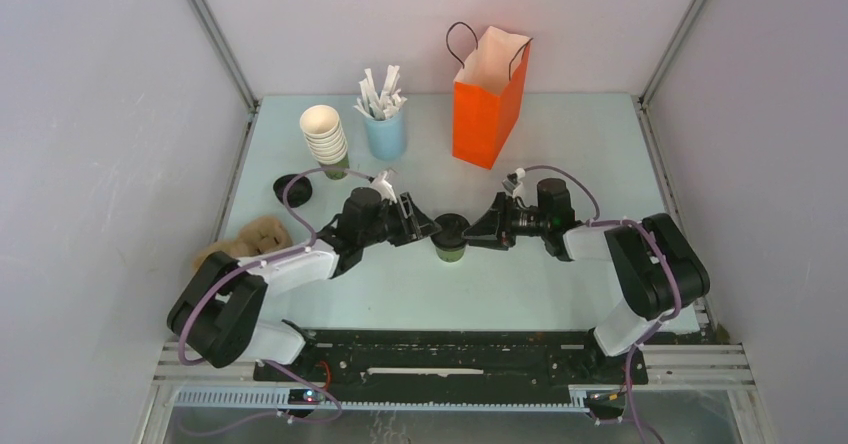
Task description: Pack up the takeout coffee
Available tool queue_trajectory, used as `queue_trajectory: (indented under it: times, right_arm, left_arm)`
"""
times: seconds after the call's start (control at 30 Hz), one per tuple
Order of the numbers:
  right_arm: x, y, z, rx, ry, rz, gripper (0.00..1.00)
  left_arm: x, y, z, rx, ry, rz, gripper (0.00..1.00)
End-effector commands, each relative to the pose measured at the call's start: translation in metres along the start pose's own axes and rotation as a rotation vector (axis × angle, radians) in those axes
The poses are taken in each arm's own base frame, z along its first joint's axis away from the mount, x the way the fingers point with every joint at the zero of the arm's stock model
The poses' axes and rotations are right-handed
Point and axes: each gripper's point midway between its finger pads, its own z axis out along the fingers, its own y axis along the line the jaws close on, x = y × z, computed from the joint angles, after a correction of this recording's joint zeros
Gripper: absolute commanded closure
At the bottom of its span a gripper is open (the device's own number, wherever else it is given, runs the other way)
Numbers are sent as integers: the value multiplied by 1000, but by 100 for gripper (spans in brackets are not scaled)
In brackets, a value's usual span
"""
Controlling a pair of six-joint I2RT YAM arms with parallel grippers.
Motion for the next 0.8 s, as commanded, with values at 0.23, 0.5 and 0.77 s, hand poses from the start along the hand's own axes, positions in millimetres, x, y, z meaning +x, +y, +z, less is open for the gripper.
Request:
queue_trajectory:
  times: [0.23, 0.5, 0.77]
  right_arm:
    - [-3, -25, 0, 85, -29, 22, 32]
    - [-14, -9, 6, 42, -25, 14, 12]
    - [-6, 3, 14, 56, -26, 3, 7]
  left_arm:
    - [12, 17, -10, -88, 48, 9, 38]
    - [-18, -12, -20, -92, 24, 63, 7]
    - [-51, -43, -68, -119, -78, 145, 1]
